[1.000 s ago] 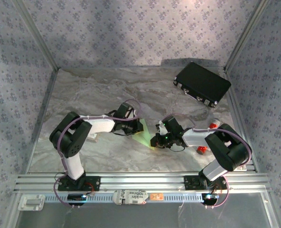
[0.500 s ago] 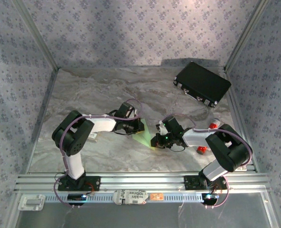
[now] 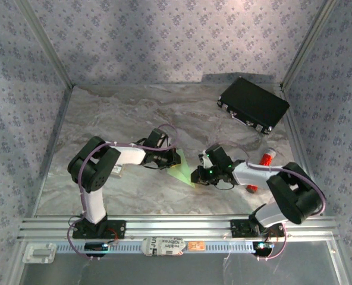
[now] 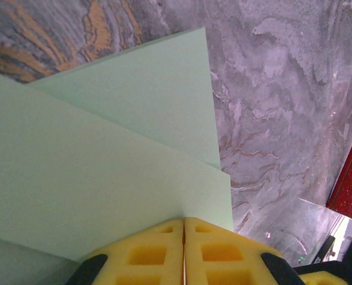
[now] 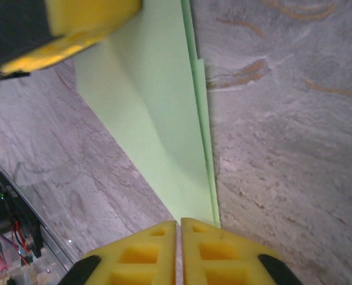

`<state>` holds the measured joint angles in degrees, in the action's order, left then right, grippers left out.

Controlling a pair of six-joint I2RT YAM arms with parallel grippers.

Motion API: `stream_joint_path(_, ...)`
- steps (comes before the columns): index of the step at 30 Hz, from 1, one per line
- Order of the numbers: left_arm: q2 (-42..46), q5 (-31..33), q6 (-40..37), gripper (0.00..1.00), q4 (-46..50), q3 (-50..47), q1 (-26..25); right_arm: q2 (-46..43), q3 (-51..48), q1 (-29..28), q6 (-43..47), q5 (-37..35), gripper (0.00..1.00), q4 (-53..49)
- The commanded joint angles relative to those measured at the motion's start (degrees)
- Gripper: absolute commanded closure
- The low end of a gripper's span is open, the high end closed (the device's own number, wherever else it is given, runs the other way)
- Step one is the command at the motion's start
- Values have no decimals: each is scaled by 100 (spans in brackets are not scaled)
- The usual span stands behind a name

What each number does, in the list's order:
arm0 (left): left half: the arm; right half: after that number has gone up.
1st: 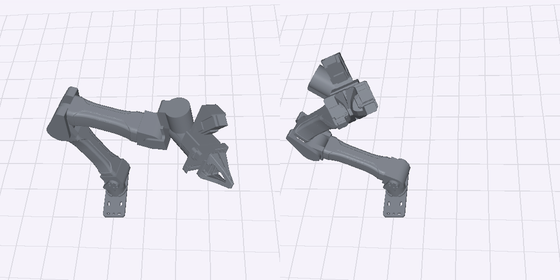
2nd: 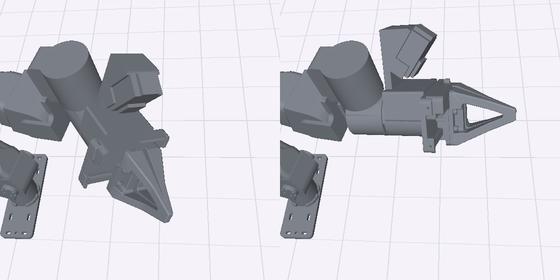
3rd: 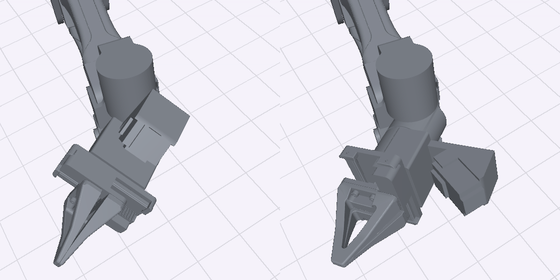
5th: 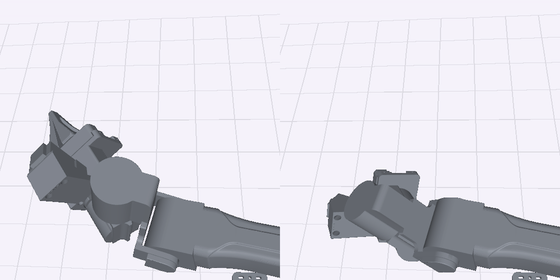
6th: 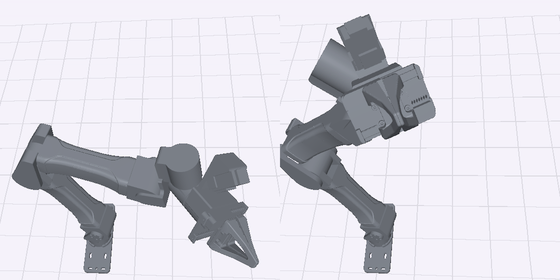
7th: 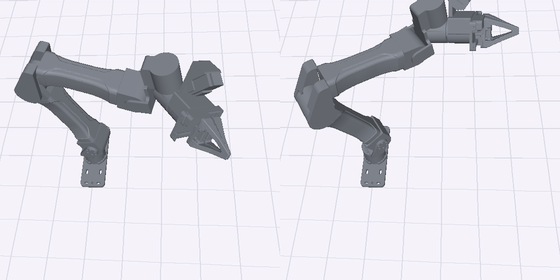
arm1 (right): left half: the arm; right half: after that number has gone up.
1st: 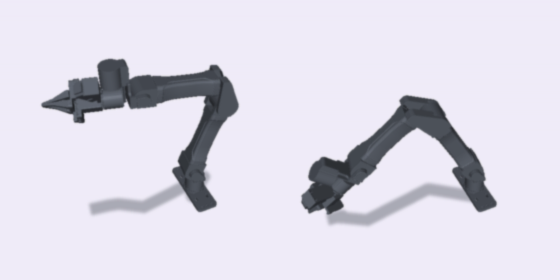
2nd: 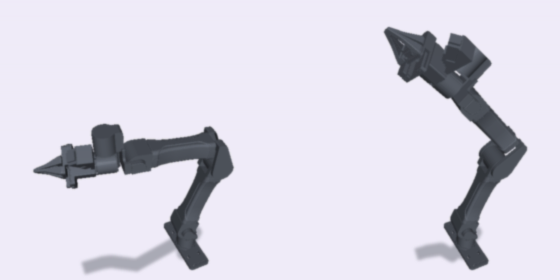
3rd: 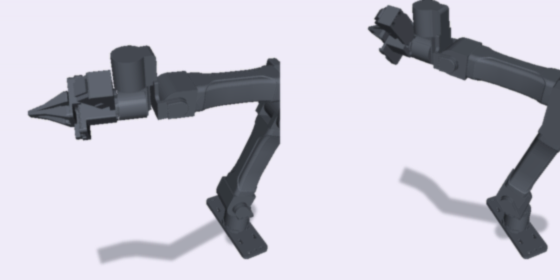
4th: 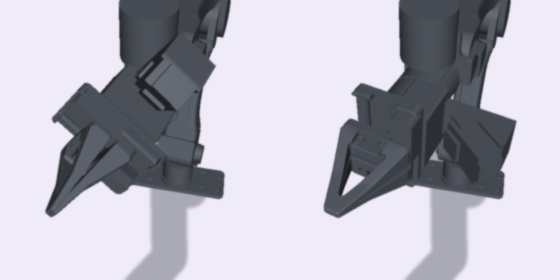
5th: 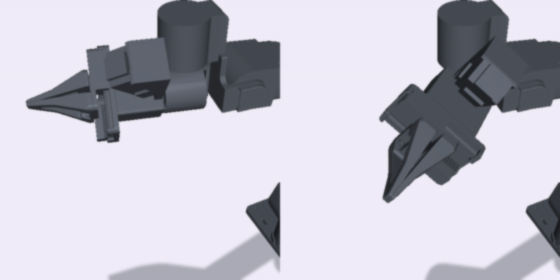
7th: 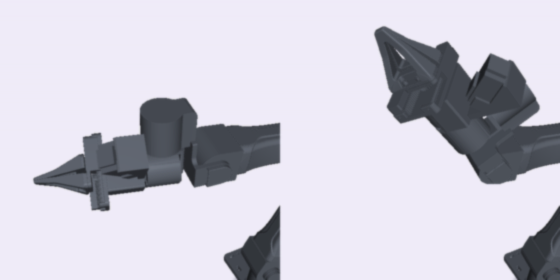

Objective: Fold a paper plane with a square sheet of paper (pick it up from the middle)
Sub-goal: Fourth fold the wing at the center of the table.

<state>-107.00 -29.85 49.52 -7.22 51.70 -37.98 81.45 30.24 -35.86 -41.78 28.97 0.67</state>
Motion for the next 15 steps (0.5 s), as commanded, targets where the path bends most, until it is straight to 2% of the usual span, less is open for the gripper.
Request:
stream_joint_path(1,-64,58,-9,92,125,-161,34,-432,-100,48,-215,-304,84,-345)
stream_joint_path(4,-49,29,90,92,77,-203,32,-747,-342,44,-554,-404,73,-308)
stream_joint_path(6,-47,-2,179,92,-21,-259,38,-861,-434,36,-705,-379,70,-372)
stream_joint_path(10,-58,-96,364,92,-208,-329,45,-865,-451,-31,-880,-209,67,-540)
stream_joint_path(15,-32,-117,418,92,-240,-340,62,-603,-361,-110,-924,-118,67,-634)
